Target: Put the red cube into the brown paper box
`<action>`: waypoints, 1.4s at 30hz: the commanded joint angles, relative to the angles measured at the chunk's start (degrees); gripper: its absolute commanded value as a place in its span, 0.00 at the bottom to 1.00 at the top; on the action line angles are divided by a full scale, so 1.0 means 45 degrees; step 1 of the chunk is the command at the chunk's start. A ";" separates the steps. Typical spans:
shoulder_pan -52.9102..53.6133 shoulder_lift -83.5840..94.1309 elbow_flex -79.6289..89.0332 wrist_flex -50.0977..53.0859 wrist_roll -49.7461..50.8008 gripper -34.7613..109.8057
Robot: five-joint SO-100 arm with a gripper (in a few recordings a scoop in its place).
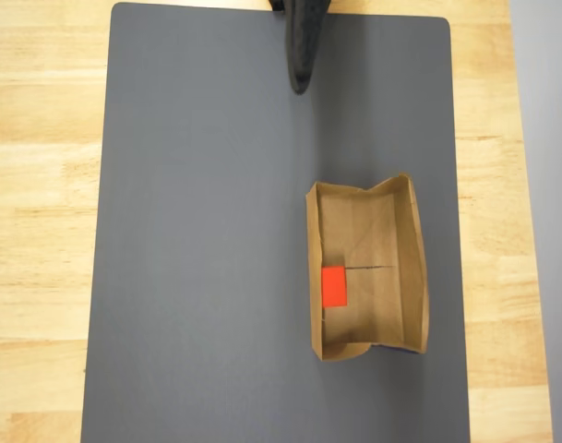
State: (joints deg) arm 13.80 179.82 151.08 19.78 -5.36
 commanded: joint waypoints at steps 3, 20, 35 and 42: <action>-0.0020 0.0039 0.0469 0.1836 0.0371 0.24; -0.0410 0.0059 0.0469 0.9629 0.0254 0.24; -0.0254 0.0059 0.0469 0.9629 0.0430 0.24; -0.0254 0.0059 0.0469 0.9629 0.0430 0.24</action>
